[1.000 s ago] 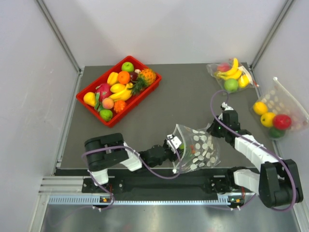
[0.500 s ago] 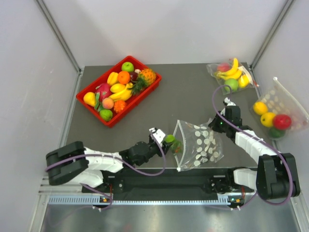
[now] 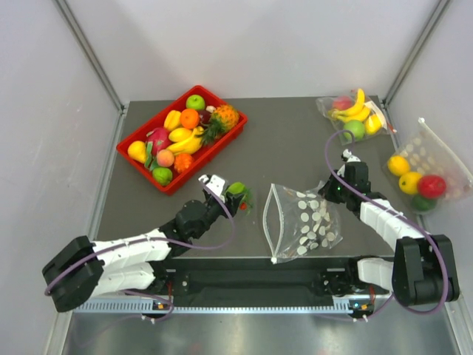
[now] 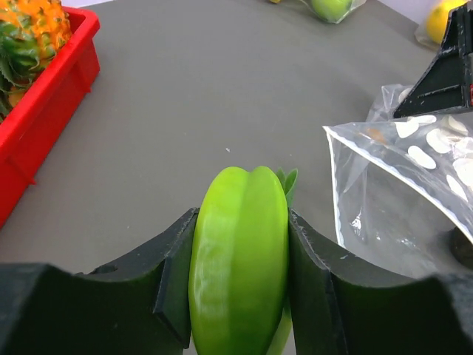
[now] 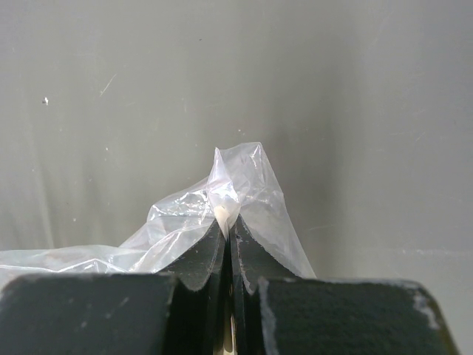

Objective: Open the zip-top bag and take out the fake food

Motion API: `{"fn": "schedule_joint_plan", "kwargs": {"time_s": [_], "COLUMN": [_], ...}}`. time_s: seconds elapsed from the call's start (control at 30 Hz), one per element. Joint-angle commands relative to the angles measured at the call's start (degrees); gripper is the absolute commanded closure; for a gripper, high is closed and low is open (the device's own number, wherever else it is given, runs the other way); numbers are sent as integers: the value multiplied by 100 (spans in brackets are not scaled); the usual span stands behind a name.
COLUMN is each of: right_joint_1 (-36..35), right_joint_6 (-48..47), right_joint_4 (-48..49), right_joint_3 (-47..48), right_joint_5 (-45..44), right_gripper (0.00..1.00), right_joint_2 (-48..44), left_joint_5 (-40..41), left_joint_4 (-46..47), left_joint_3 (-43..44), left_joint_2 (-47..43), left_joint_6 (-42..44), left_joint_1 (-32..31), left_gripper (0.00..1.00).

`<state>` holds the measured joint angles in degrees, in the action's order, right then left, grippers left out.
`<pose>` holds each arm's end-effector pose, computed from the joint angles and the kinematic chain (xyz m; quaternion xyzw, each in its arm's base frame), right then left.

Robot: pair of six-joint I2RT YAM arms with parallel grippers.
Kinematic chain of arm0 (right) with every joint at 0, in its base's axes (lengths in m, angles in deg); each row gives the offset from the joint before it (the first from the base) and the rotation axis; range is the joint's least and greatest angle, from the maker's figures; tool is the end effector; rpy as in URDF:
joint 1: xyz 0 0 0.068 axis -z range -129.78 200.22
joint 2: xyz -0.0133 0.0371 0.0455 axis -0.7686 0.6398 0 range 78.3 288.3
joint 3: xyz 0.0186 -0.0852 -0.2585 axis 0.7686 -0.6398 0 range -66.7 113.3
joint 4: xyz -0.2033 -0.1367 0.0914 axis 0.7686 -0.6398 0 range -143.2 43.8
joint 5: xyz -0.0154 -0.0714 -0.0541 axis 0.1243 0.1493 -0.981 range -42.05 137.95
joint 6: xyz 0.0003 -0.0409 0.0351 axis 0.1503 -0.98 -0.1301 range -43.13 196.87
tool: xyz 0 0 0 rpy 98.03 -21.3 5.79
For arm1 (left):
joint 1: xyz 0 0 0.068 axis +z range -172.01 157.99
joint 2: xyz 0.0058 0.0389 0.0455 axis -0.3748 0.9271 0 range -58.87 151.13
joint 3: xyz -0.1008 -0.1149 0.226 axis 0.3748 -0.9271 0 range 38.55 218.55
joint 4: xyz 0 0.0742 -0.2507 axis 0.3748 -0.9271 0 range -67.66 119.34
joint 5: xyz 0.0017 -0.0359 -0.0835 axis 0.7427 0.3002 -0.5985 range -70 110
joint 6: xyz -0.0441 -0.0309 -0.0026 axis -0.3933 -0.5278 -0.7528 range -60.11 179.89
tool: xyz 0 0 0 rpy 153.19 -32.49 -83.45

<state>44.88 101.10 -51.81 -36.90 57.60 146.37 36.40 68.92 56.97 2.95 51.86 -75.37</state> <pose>0.2280 0.0274 0.1782 0.1179 0.9098 0.1744 0.3576 0.1408 -0.1724 0.2142 0.1885 0.7046 -0.2555 0.6346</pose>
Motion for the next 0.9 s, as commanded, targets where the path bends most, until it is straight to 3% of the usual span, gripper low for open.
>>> {"fn": "schedule_joint_plan", "kwargs": {"time_s": [0.0, 0.2, 0.5, 0.63, 0.87], "right_joint_1": [95, 95, 104, 121, 130], "right_joint_6": [-111, -103, -146, -155, -225], "right_joint_4": [183, 174, 139, 130, 86], "right_joint_3": [140, 105, 96, 87, 96], "right_joint_5": [81, 142, 186, 213, 239], "right_gripper": [100, 100, 100, 100, 100], "right_joint_2": [-145, -198, -251, -268, -303], "left_joint_5": [-226, -348, -577, -735, -357], "left_joint_4": [-212, -555, -1459, -1865, -1848], "left_joint_3": [162, 434, 1524, 2112, 2421], "left_joint_2": [-197, -355, -188, 162, 804], "left_joint_6": [-32, -84, -84, -618, -840], "left_joint_1": [115, 739, 2162, 3311, 4149], "left_gripper": [88, 88, 88, 88, 88]}}
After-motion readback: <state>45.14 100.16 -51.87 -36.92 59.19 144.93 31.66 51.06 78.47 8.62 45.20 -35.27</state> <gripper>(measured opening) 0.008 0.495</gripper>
